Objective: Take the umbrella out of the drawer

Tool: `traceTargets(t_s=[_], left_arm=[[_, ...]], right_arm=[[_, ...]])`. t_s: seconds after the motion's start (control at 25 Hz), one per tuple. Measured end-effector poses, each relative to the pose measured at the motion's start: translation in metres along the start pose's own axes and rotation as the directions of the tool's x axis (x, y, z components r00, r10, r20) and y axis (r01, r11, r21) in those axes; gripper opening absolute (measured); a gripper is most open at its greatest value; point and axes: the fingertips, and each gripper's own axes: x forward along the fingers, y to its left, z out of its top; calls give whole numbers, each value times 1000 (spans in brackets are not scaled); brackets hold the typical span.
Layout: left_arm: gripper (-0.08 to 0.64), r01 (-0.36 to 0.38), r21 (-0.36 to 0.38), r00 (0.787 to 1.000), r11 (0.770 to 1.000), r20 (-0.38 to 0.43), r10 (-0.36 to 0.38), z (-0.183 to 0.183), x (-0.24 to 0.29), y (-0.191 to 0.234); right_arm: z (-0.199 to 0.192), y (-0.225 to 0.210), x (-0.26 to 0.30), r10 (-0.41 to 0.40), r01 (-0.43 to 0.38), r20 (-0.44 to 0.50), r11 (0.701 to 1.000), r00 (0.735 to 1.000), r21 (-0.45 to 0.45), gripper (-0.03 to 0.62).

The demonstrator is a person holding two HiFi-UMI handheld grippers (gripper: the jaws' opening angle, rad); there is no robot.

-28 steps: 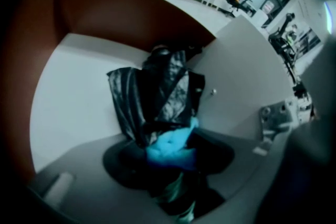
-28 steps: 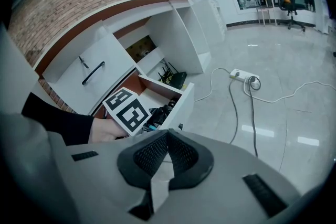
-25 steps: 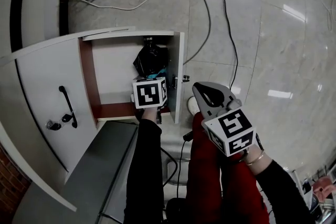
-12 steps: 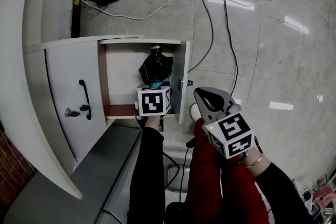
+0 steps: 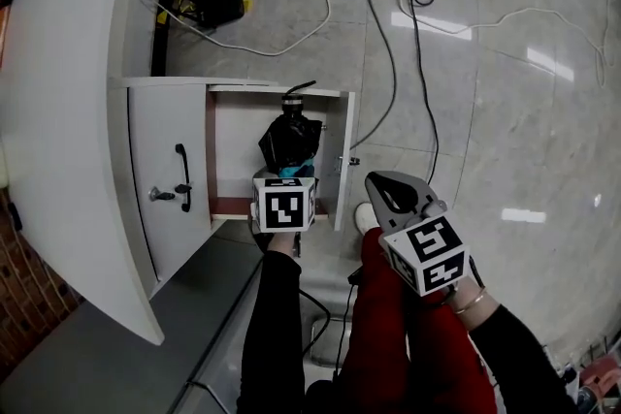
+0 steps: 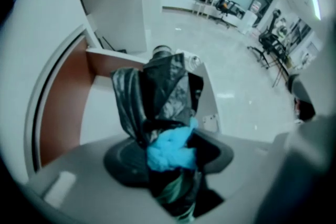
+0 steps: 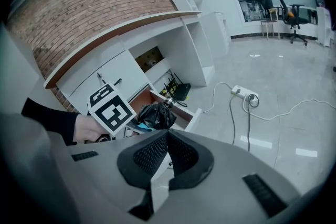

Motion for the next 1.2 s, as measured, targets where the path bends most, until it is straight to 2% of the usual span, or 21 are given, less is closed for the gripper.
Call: traceTargets(t_s=[0.4, 0.72, 1.0, 1.2], left_arm=[[229, -12, 4, 996, 1000, 88, 12, 18, -51, -4], [229, -6, -18, 984, 1000, 180, 9, 34, -100, -15], [229, -14, -36, 966, 999, 257, 22, 40, -156, -26], [229, -19, -60, 946, 998, 323, 37, 50, -196, -33]], right_arm=[[21, 13, -25, -2, 2, 24, 1000, 1000, -29, -2], [42, 22, -48, 0, 3, 54, 999, 999, -51, -2], [58, 33, -72, 1, 3, 69, 998, 998, -61, -2], [72, 36, -88, 3, 3, 89, 998, 996, -63, -2]])
